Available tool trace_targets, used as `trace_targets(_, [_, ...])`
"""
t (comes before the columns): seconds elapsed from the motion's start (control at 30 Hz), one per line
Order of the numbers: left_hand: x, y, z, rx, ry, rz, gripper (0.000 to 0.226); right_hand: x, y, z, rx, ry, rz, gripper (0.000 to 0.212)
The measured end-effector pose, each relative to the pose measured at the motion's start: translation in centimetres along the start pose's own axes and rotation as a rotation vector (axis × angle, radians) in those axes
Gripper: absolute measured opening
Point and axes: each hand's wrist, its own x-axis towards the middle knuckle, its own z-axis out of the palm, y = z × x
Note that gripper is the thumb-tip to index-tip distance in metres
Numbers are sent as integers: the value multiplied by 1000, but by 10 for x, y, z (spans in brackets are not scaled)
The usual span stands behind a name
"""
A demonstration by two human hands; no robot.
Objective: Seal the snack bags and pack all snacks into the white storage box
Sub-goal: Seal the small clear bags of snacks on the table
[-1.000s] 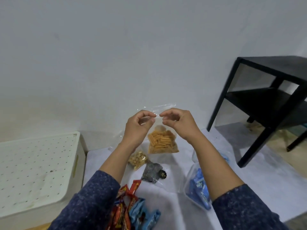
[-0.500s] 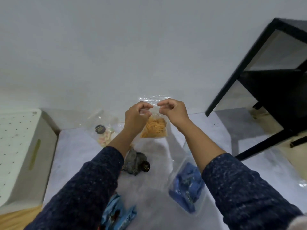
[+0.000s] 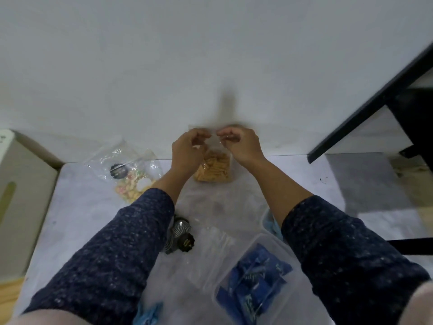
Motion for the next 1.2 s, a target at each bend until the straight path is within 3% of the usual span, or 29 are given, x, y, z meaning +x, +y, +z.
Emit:
trace_targets(0.13, [-10,8,-10,127,-62,55,32,-10,-5,-9,-134,-18,-17,32])
trace_targets(0.3, [-21,21,-36,250,-168,-28,42,-31,-15,-22,-307,8,14,41])
trace_targets(0.53, [-55,16,-104,529,-226,-44,58,-76,-51,-10,-608,-133,50,67])
trace_targets(0.83, [-81,-38,-189,835,-211,-199,50,-99,-84,68,-908,-322,-22,52])
trace_targets(1.03, [-79,-80,-197,761,-217,-331,66,-73,-92,117,-992,-489,-156,65])
trace_targets(1.2, [-76,-101,-180,597,-208,-376,70,-43,-87,145,-849,-546,-167,64])
